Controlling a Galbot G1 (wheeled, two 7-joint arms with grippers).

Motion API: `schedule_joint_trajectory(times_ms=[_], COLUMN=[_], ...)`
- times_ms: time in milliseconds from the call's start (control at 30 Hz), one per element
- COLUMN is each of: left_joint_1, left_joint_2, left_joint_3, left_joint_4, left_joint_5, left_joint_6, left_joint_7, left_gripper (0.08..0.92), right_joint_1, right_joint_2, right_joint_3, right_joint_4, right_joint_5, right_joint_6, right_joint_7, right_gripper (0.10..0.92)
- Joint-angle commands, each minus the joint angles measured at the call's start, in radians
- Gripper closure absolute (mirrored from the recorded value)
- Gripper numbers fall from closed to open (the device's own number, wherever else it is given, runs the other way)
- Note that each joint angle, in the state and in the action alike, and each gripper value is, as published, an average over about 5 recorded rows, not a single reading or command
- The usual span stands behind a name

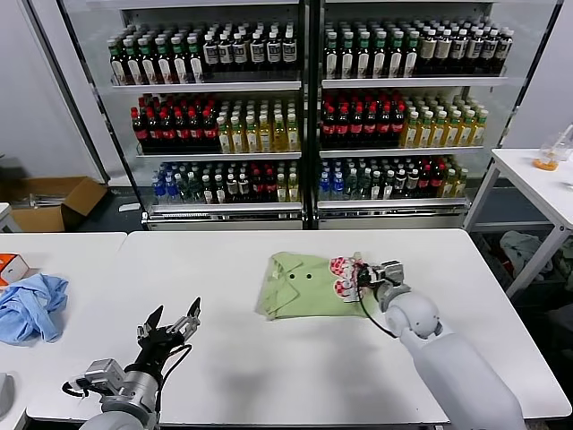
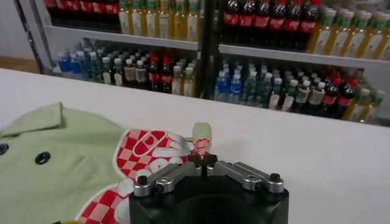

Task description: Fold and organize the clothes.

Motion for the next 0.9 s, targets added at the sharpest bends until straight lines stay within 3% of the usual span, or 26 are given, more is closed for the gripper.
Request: schedule_joint_trajectory(times_ms=[33,233,400,600,767,900], left_joint_1=[-0.013,-0.016,-0.012,-0.001,0.015,0.026], left_joint_2=[0.002,0.006,0.007,0.003,-0.004,-0.004], left_joint_3=[0.007,0.012,0.018,0.026,0.028,0.027], left_joint_4=[0.012,0.01,0.001,-0.014,-0.026,-0.037], left_joint_5=[0.02,0.045,0.086,0.117,0.141,0.153], left_joint_6=[0.0,-0.006,-0.018,-0.03,-0.043,-0.053], left_joint_7=[0.001,0.003,0.008,0.012,0.015,0.017], left_gripper=[0.177,0.177,0.177,0.177,0.177,0.177], right_joint_1=[-0.022,-0.207,-0.42,-0.633,-0.765,-0.815], right_joint_2=[-0.076,-0.134,-0.147,-0.132,-0.106,-0.091], right_joint_3=[0.058,0.13,0.242,0.397,0.464,0.48], right_joint_4=[0.036,0.196,0.342,0.525,0.589,0.609], right_joint_5=[-0.119,-0.273,-0.291,-0.228,-0.23,-0.229], right_joint_6=[0.179,0.372,0.465,0.477,0.464,0.465], right_joint_7=[-0.073,-0.037,0.013,0.019,0.019,0.016], right_gripper=[0.884,0.729,0.582,0.408,0.266,0.209])
